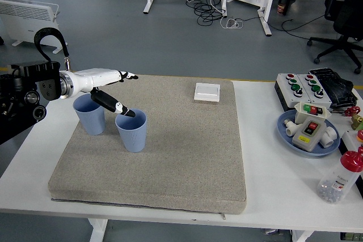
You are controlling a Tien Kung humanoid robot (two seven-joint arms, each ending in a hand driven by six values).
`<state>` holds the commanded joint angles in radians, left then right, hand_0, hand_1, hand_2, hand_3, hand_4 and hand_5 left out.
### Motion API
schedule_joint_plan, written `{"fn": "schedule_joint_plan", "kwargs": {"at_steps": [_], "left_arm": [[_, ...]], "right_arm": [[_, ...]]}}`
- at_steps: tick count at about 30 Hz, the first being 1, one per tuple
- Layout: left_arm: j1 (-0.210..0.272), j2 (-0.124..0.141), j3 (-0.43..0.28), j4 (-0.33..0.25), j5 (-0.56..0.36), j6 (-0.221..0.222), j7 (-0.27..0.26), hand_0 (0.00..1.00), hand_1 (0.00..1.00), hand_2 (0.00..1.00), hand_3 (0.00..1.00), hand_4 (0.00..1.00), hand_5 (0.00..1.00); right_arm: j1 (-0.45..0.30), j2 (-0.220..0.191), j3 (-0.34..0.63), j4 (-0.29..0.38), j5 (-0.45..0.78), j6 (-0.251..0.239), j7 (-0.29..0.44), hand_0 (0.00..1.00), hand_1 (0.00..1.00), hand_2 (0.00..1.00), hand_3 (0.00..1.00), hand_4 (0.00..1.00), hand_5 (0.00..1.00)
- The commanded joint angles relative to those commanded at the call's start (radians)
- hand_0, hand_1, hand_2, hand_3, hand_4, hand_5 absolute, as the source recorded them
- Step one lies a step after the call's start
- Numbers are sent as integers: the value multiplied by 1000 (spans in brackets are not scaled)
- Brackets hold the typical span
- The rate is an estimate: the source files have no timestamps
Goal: Push cup pick cup insert cup
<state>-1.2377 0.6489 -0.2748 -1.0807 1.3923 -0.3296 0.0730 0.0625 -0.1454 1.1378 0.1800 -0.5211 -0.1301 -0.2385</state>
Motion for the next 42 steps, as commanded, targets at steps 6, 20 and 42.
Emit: {"fn": "schedule_joint_plan", "kwargs": {"at_steps": [6,20,42], "left_arm": [[-8,-54,68,63,-4,-7,-2,972,964,998,998,998,586],[-3,-130,128,140,2,-9,-46,935,943,998,998,988,415],[11,-141,113,144,20,2,-87,563,691,853,785,724,96]], "right_arm": [[2,-4,-1,0,2,-1,2,724,647,651,578,127,474],[6,-9,0,0,-3,-1,2,724,647,649,578,127,472],[6,-8,3,0,-8,-2,2,724,647,648,577,127,472]]}}
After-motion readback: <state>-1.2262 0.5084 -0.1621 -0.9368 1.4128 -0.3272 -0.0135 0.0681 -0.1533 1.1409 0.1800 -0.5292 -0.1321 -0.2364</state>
